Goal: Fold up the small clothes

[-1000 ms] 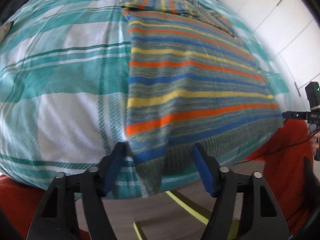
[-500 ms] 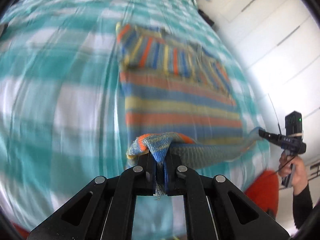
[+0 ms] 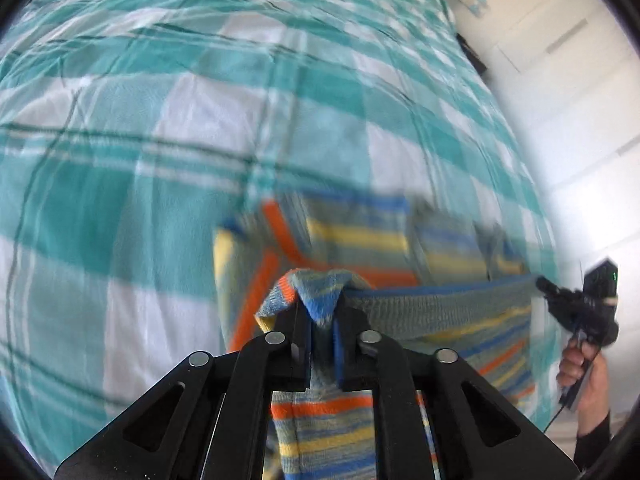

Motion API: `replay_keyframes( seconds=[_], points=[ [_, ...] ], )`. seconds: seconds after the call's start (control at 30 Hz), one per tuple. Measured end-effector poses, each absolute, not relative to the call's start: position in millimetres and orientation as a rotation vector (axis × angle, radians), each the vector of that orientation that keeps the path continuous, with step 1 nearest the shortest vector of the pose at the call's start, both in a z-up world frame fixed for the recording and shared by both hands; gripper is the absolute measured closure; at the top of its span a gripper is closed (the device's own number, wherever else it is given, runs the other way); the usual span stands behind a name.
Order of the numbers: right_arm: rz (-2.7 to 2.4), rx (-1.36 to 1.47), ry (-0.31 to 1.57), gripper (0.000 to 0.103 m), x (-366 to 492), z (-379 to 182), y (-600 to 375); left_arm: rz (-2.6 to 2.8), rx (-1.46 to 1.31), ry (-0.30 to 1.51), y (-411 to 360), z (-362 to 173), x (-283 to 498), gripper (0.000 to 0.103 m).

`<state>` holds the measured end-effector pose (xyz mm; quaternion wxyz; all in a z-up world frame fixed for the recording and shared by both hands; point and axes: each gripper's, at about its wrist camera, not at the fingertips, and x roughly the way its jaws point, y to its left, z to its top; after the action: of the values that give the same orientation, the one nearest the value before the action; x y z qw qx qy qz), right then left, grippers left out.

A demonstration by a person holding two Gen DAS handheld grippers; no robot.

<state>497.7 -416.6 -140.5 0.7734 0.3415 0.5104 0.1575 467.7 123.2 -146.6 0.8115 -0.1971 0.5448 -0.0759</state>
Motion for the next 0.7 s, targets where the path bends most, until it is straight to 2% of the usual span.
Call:
replay_keyframes(
  seconds=[0.03,0.07,0.1,0.13,0.23,0.37,0.43,0.53,0.57,0.6,0.67,0.7],
  points=[
    [0.317,0.79,1.056,0.086,503,-146,-421,-0.126,-0.468,1.155,131,-148,479,0.081],
    [0.271,0.851,1.008,0.076,507,-149,-433,-0.08,-0.51,1.133,141,-146,487,0.071],
    [0.228,0.907,0.969,0.051,506,-152,-445,-0.051,-0.528,1.099,148,-141,490,0.052],
    [0.216,0.933,0.939,0.049,504,-152,-451,-0.027,-0.53,1.061,155,-136,488,0.045],
    [0.263,0.815,0.886,0.05,488,-131,-453,-0.05,-0.488,1.031,164,-127,470,0.045],
    [0.412,0.555,0.947,0.051,442,-106,-429,-0.136,-0.378,1.04,152,-123,400,0.044],
    [0.461,0.443,1.004,0.051,404,-106,-418,-0.187,-0.367,1.071,144,-134,357,0.037],
    [0.453,0.303,1.064,0.051,348,-115,-406,-0.199,-0.354,1.131,130,-157,321,0.036],
    [0.455,0.287,1.077,0.051,336,-120,-403,-0.205,-0.351,1.148,124,-165,317,0.036],
    [0.456,0.279,1.101,0.053,328,-128,-398,-0.201,-0.352,1.159,117,-173,314,0.042],
    [0.441,0.261,1.172,0.085,325,-149,-392,-0.212,-0.328,1.156,108,-178,314,0.098],
    [0.406,0.219,1.23,0.099,321,-160,-390,-0.217,-0.303,1.179,105,-180,314,0.099]
  ],
)
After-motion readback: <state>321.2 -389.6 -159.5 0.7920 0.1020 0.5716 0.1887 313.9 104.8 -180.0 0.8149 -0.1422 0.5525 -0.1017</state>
